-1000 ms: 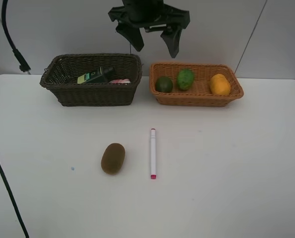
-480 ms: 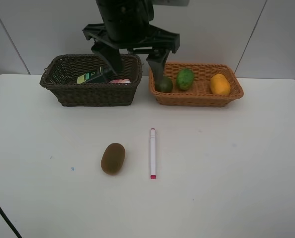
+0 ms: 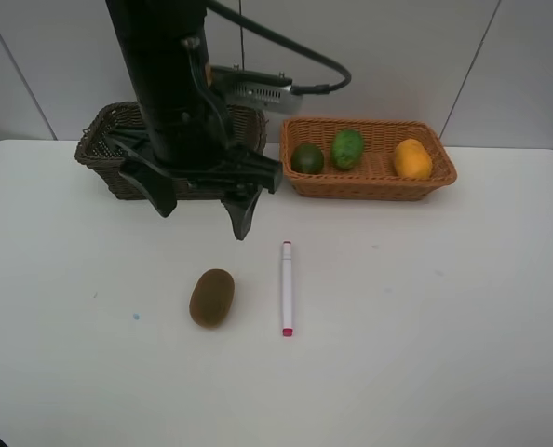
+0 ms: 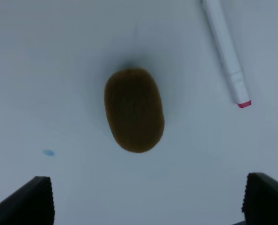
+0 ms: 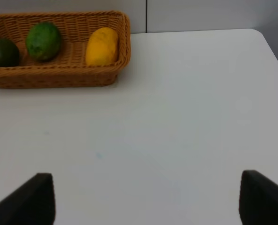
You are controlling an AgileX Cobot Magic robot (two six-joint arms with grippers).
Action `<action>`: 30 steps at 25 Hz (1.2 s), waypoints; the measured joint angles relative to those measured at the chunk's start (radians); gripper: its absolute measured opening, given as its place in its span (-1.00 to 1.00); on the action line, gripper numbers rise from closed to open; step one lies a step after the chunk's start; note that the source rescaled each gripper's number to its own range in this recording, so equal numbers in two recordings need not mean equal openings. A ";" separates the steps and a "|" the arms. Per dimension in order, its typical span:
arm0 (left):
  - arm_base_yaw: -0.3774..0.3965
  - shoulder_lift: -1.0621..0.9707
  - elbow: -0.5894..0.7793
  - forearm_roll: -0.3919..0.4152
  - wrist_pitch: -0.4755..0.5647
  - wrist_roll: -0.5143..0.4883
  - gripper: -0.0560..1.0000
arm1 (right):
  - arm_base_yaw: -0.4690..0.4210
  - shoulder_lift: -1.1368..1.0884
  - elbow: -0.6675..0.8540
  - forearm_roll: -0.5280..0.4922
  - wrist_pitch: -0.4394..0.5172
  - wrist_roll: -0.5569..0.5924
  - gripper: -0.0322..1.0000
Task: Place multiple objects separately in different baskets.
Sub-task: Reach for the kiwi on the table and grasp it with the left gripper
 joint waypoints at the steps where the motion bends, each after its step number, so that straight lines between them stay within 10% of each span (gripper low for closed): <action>1: 0.000 0.000 0.028 0.000 -0.026 -0.006 1.00 | 0.000 0.000 0.000 0.000 0.000 0.000 0.96; 30: 0.000 0.083 0.324 -0.035 -0.420 -0.067 1.00 | 0.000 0.000 0.000 0.000 0.000 0.000 0.96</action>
